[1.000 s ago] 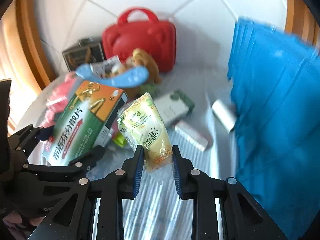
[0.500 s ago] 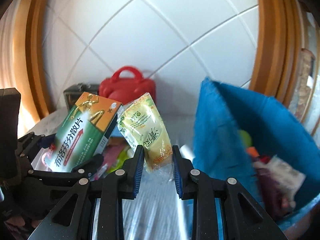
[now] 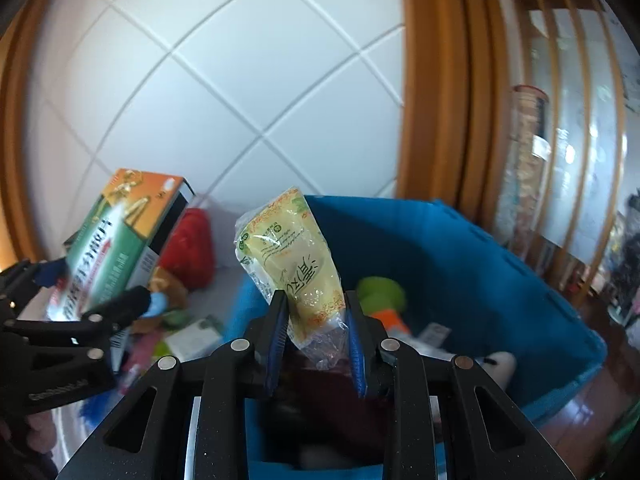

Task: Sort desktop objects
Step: 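Carry the green box and yellow sachet over the blue bin, then open both tools to drop the green box and yellow sachet into the bin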

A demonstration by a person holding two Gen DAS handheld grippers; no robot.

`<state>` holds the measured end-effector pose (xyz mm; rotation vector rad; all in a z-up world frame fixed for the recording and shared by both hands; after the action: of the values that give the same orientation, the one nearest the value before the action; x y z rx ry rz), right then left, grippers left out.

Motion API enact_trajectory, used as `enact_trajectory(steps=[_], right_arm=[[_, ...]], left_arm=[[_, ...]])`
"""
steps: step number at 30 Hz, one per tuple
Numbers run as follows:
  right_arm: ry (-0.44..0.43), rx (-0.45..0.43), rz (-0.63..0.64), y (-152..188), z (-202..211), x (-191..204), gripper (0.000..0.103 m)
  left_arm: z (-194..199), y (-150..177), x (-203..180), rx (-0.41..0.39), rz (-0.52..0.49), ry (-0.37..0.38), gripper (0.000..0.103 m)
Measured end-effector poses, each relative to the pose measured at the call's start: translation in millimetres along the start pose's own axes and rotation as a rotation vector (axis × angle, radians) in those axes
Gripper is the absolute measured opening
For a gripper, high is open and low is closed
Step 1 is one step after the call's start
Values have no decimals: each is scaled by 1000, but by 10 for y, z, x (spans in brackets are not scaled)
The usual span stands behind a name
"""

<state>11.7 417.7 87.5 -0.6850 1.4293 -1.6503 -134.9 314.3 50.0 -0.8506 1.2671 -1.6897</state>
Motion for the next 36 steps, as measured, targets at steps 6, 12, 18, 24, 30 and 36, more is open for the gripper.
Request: enact_trajectory(steps=[6,12,18,24,30,36], right_arm=[[62,-2,-21,11,-60,-600,27],[97,18,-31,107,-125,-1112,27],[126,42,-50,217,-236,-1504,27],[144,65,-66,322,-338,-1748,27],[147,69,-75,371,-369,-1837,33],[143,46,-77,370,-358,-1899,102]], left_arm=[[-220,-105,-641,7,-39,58,86],[-520,-98,-1134,53,-45,90,86],[-749,-16,-1471,126,-37,101,86],[-781,23,-1673,144,-61,113,86],[-755,15,-1736,115,-94,83,88],[-716,48,-1673,123,-67,74,88]])
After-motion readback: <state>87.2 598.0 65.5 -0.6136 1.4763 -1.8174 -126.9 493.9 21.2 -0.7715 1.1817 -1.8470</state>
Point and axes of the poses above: each gripper's, at about its wrist camera, not at the fingertips, and z roughly against the way its jaws point, x to its left, y to its underside, the point moved 2 cm from there along -z, roughly the way its jaws point, and after that the axes turned 11 degrees about -x, right-handed, at the moved point
